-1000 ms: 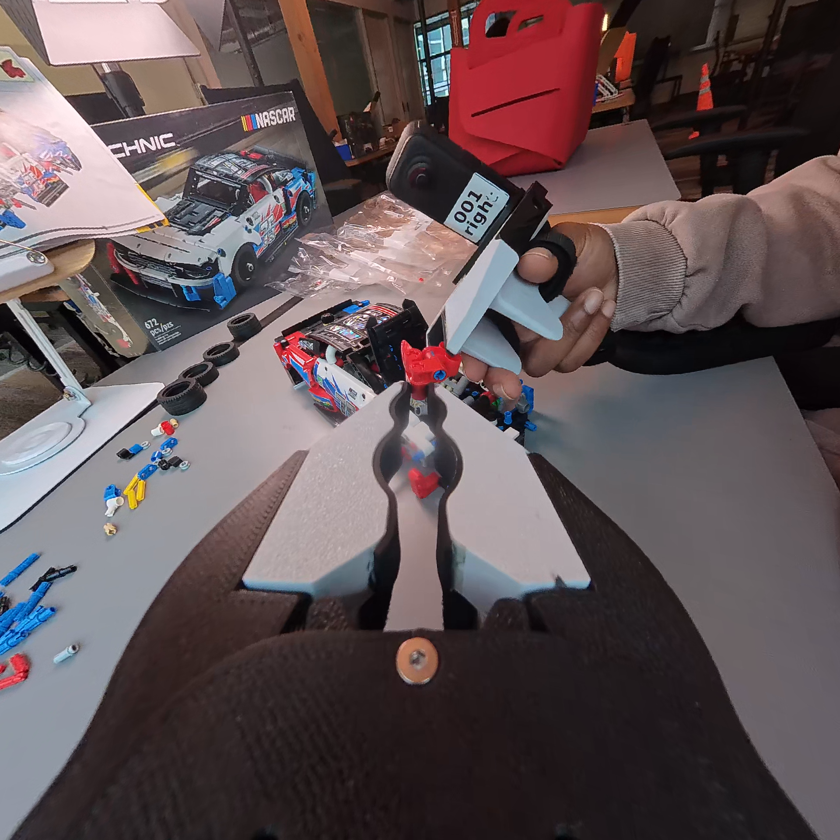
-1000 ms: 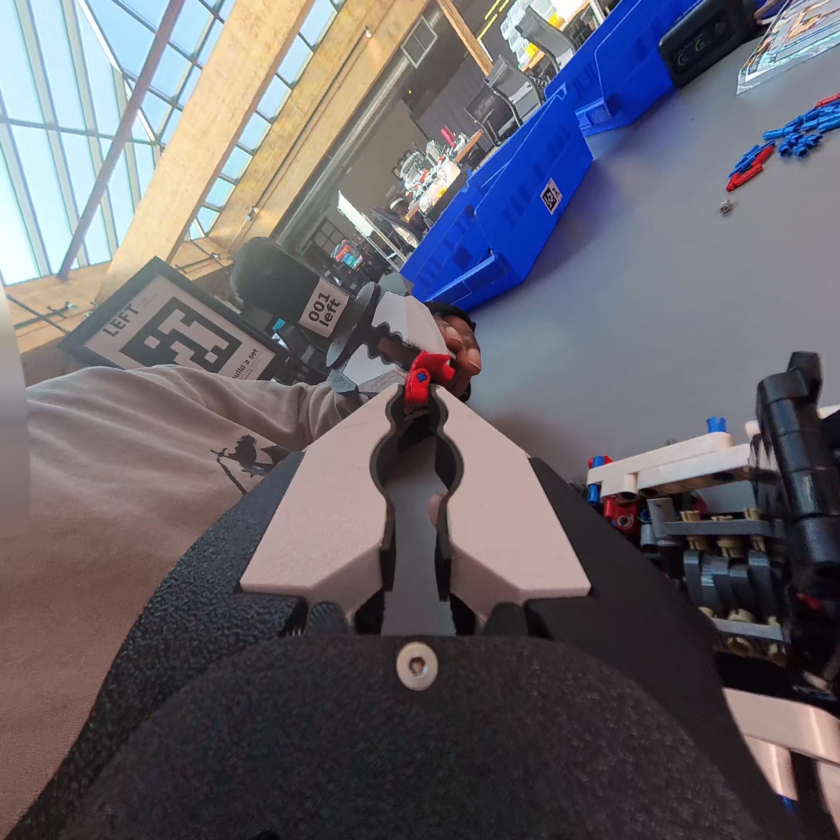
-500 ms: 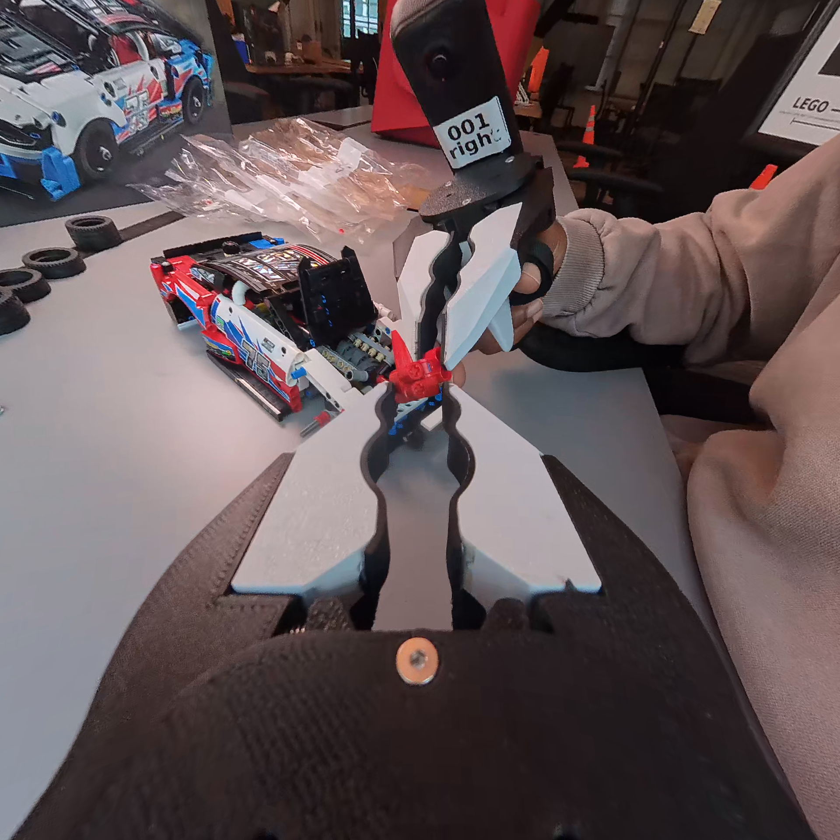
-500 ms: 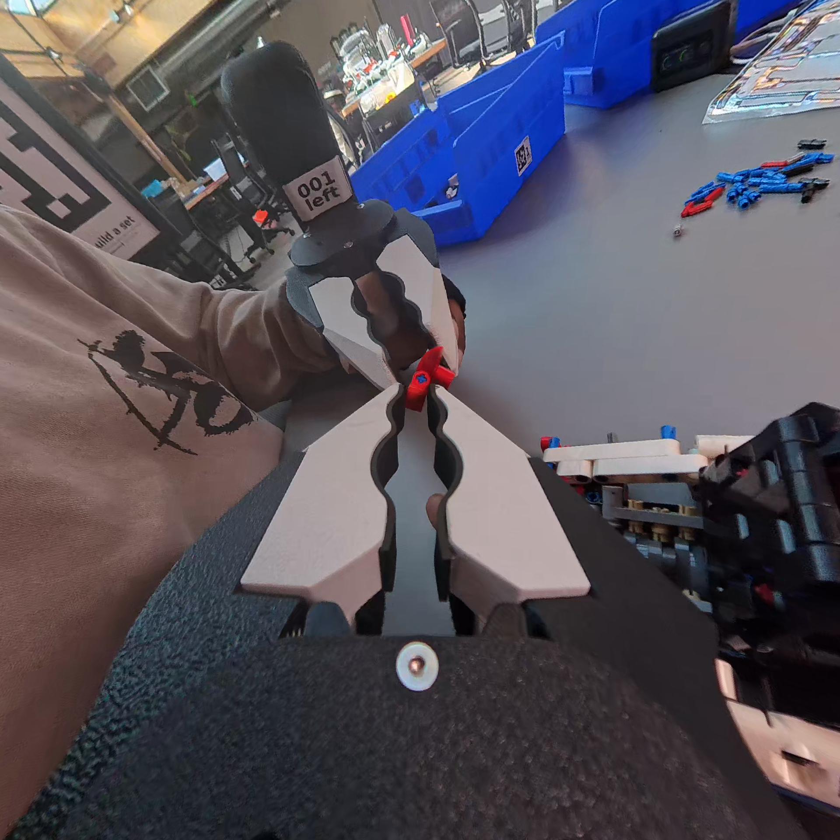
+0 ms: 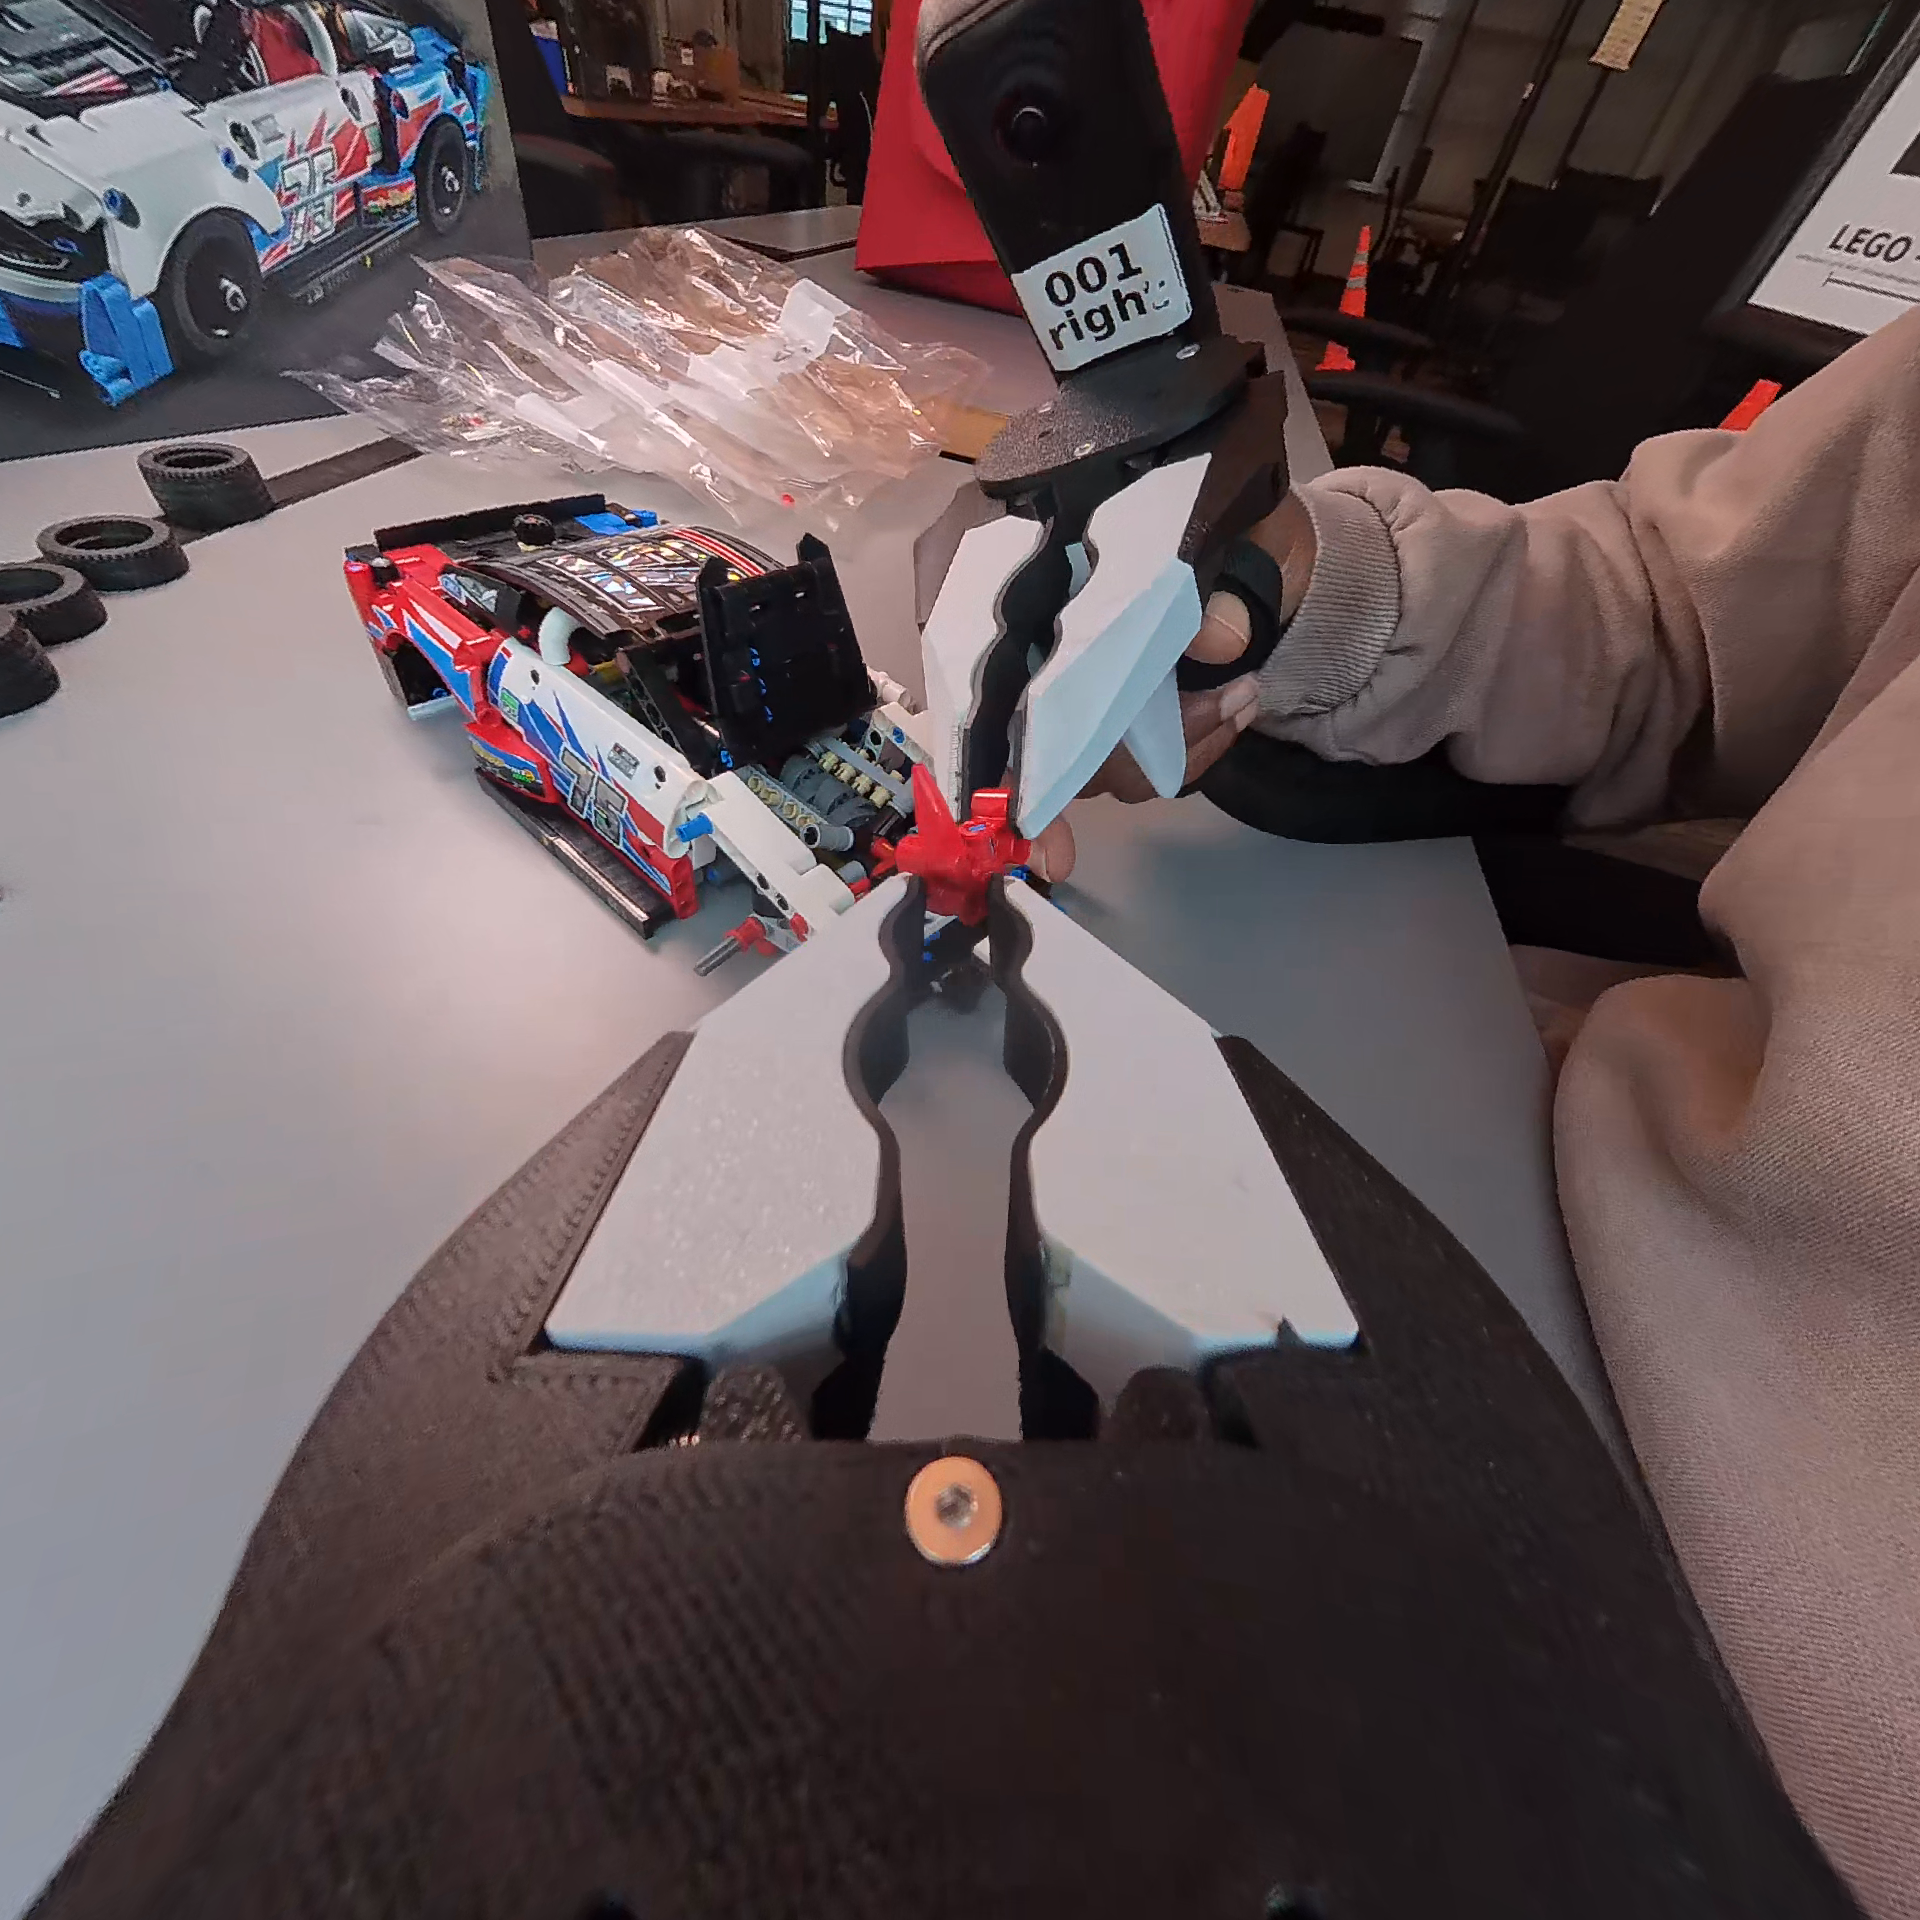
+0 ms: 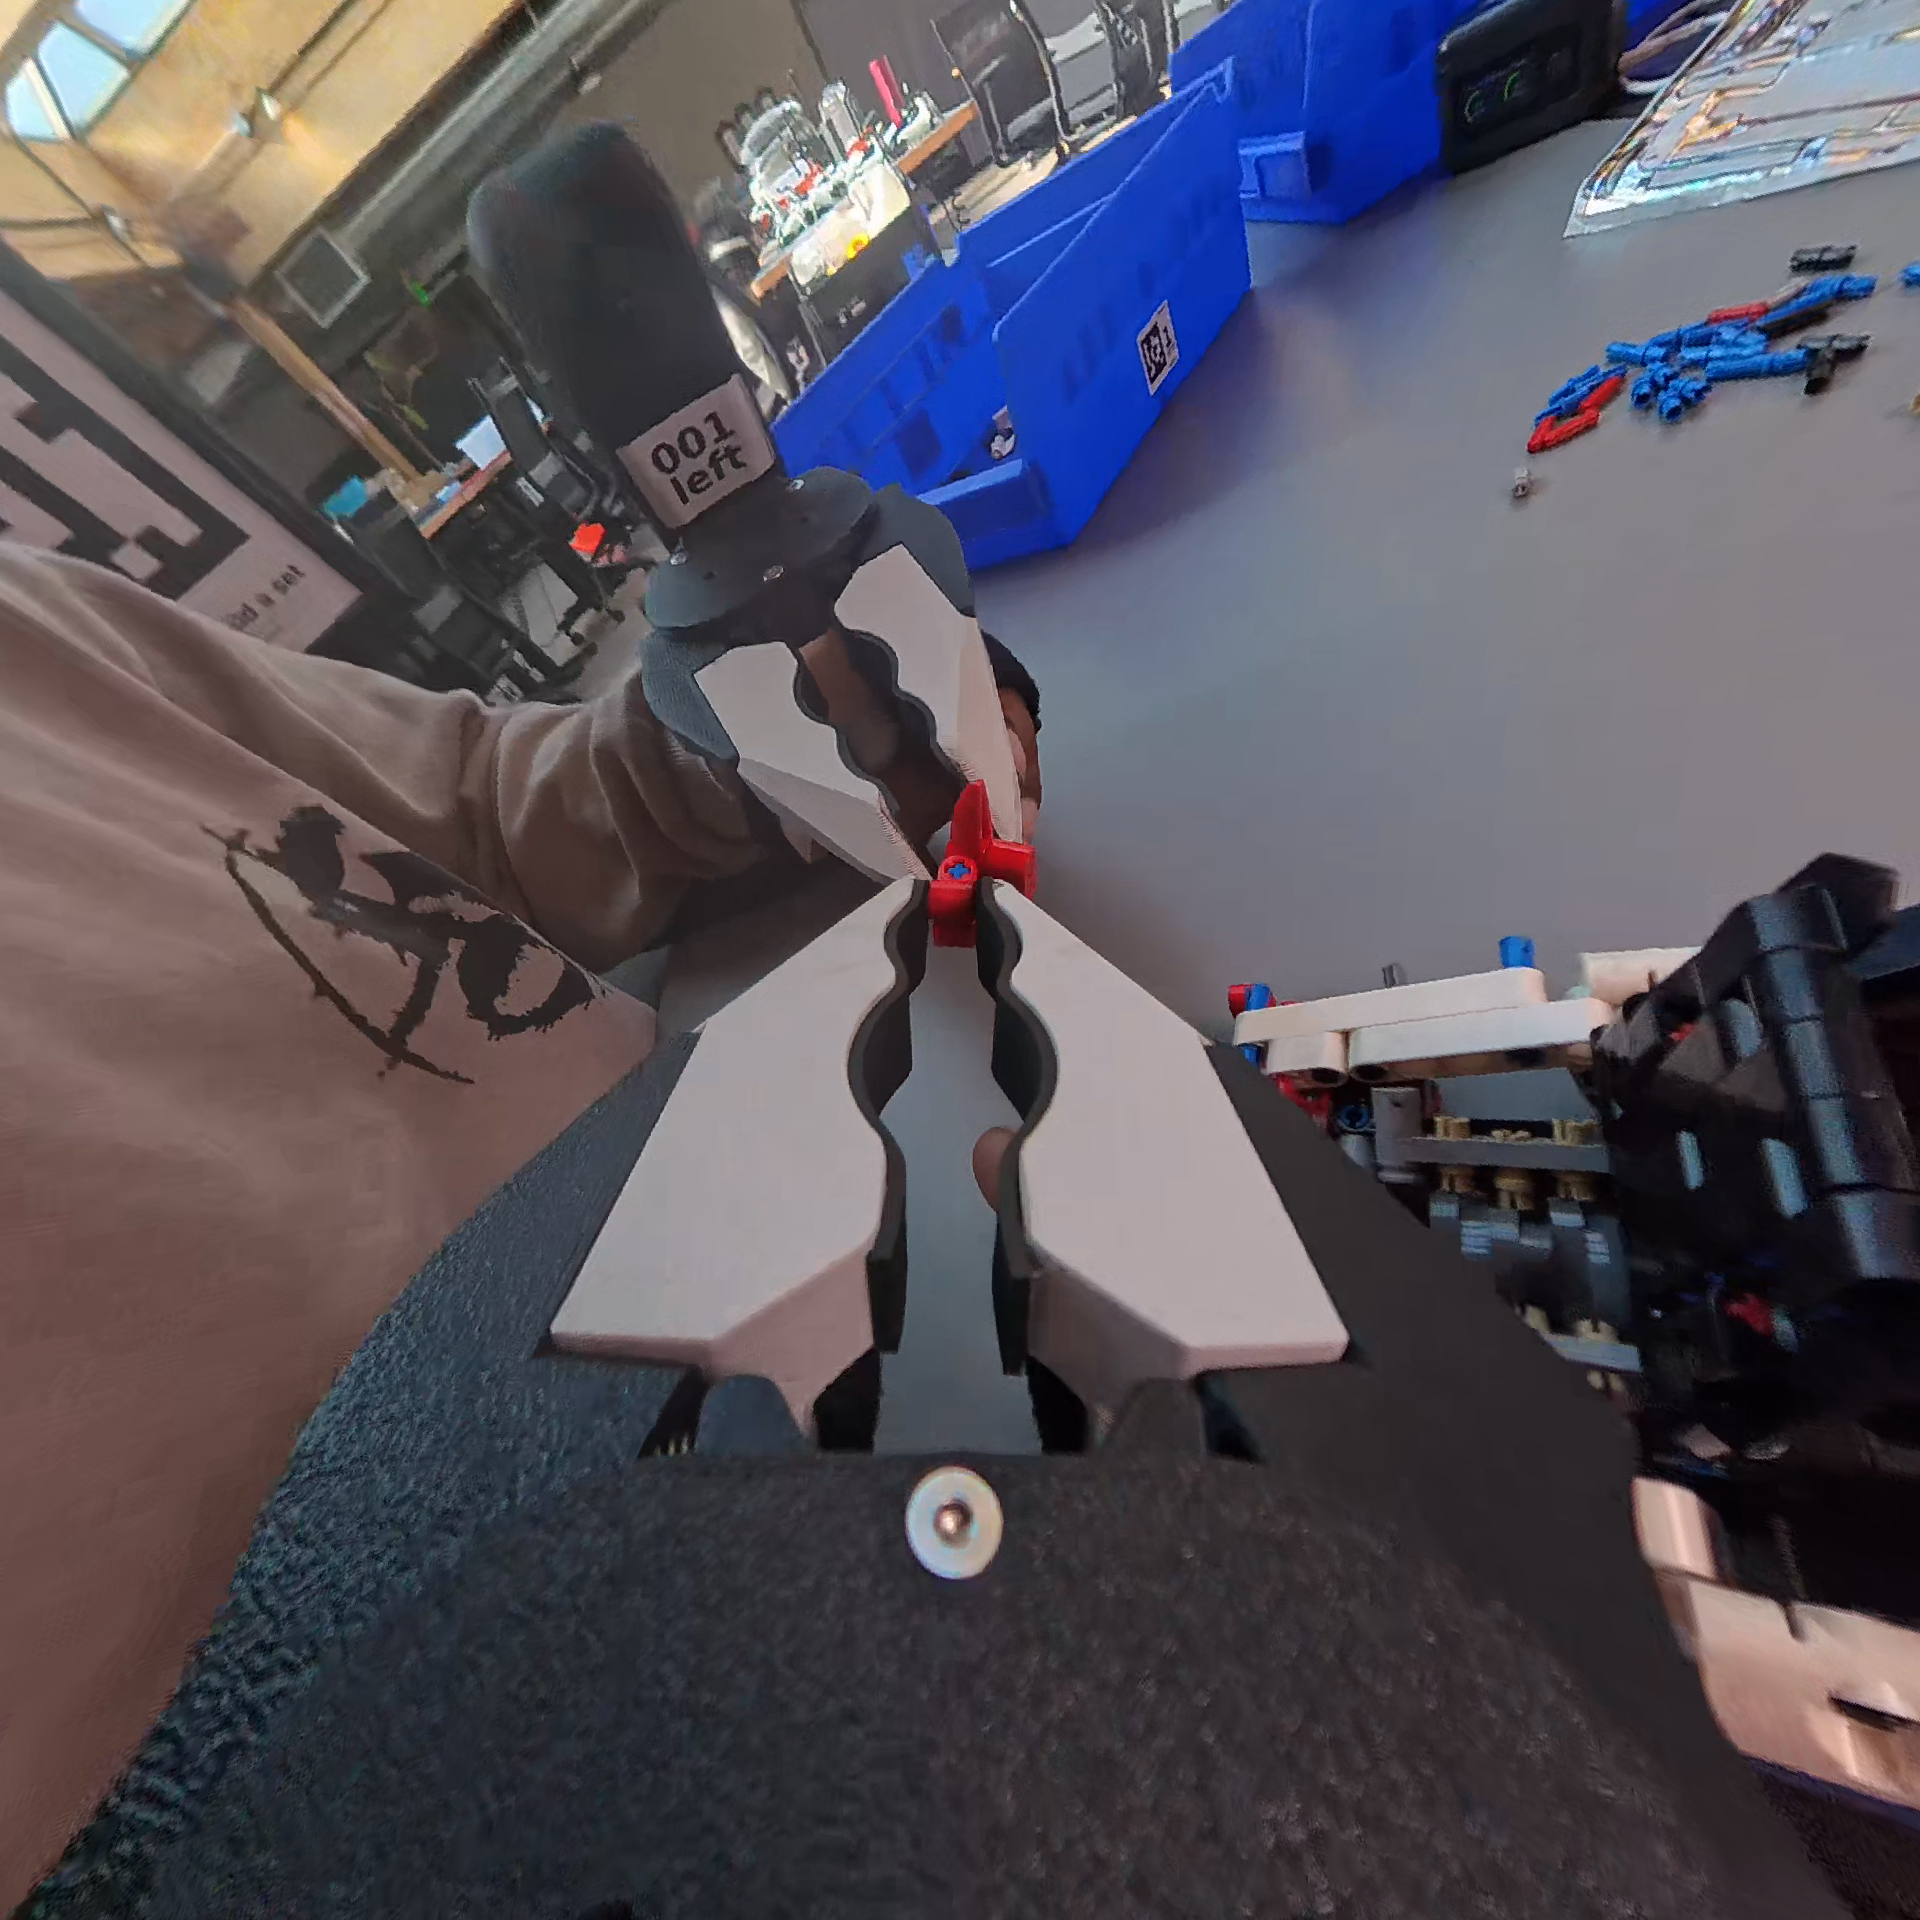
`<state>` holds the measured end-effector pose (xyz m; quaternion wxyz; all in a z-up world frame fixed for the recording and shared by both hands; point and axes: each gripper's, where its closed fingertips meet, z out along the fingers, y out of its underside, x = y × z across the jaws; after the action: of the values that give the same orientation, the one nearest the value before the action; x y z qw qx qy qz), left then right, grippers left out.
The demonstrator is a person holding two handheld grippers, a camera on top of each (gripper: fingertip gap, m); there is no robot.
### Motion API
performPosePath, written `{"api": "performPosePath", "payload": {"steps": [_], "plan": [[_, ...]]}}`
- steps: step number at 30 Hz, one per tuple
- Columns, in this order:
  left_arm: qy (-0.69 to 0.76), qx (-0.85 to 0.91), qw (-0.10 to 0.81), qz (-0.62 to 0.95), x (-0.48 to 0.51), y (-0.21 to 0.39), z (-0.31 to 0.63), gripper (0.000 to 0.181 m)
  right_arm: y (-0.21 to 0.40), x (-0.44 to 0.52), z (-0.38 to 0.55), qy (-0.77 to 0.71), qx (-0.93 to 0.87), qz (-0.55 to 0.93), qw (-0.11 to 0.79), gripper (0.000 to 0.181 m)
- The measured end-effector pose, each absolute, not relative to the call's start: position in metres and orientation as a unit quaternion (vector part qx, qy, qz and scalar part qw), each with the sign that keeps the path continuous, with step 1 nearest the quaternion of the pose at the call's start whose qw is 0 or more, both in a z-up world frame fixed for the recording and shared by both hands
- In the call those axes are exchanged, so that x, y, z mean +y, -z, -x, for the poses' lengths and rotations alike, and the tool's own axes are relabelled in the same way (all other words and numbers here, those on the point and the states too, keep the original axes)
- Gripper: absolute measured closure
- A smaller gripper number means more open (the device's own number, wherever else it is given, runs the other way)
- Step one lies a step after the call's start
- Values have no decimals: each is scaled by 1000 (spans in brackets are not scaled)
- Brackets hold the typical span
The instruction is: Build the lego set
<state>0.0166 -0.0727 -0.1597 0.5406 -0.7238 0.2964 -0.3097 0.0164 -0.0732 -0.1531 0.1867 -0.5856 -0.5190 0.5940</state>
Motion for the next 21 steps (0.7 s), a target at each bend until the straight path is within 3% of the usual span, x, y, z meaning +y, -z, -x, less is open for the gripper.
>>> {"api": "performPosePath", "payload": {"steps": [5, 21], "plan": [[258, 339, 575, 698, -75, 152, -14, 153, 144, -77, -11, -660, -411, 623, 82, 177], [245, 348, 576, 698, -76, 147, -13, 164, 137, -72, -9, -705, -334, 624, 45, 176]]}}
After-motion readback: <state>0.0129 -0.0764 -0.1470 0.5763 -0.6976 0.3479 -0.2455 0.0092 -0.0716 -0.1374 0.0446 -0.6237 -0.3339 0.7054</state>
